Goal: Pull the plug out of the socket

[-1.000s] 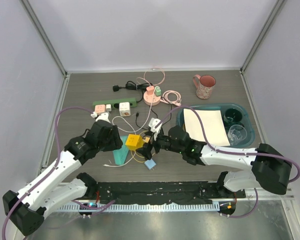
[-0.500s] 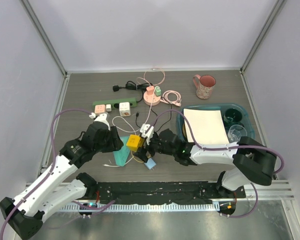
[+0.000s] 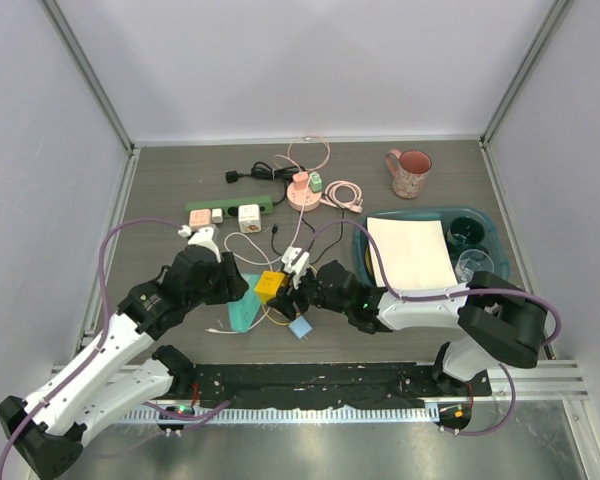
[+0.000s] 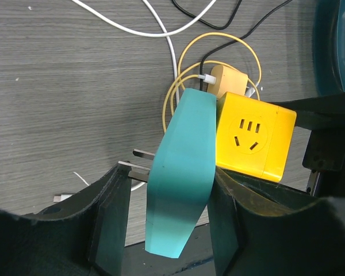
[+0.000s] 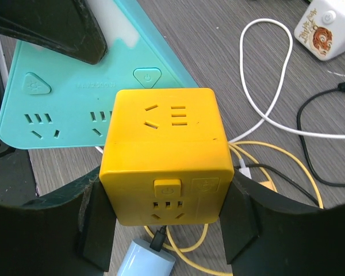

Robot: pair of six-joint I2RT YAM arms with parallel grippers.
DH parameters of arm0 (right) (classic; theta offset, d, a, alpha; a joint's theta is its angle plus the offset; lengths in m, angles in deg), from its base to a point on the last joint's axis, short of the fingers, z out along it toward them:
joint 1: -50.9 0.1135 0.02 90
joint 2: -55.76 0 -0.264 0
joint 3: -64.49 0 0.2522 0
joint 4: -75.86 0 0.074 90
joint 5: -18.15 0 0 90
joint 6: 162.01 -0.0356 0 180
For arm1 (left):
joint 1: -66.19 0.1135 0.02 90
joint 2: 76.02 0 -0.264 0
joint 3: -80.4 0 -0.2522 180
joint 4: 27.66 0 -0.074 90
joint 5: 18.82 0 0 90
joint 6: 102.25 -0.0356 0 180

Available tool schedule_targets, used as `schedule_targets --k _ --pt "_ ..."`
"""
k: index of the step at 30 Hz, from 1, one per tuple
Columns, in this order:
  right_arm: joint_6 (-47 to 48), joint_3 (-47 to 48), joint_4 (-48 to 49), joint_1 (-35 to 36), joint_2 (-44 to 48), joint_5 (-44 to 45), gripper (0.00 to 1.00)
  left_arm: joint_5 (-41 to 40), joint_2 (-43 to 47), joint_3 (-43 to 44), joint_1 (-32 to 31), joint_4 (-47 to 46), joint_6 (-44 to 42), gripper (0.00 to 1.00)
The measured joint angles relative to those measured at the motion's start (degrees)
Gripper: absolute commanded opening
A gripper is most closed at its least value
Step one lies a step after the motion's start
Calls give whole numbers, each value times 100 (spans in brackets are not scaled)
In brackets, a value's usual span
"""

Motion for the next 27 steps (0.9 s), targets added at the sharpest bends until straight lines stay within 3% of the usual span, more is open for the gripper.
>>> schedule_targets --k 1,4,6,12,21,23,24,26,27 --pt "-24 -48 2 2 42 24 1 24 -57 0 -20 -35 4 22" --pt "-92 -118 -33 -4 85 120 1 96 -227 0 -37 -164 11 64" --pt "-157 -118 -68 0 85 195 1 122 -308 0 -35 -232 4 72" --pt "-682 -251 57 -11 162 385 1 131 -216 -2 2 -387 44 80" --pt "-1235 -341 179 -55 435 492 1 219 109 -249 2 -610 146 67" --pt "-1261 -341 170 -55 444 485 1 323 74 -332 2 -721 166 51" --pt "-1272 -339 146 -55 446 481 1 385 37 -356 2 -782 179 34" --pt "-1305 -337 92 -55 444 468 1 551 -33 -382 0 -931 173 15" --pt "-1357 -334 92 -63 446 424 1 629 -57 -382 -13 -927 46 0"
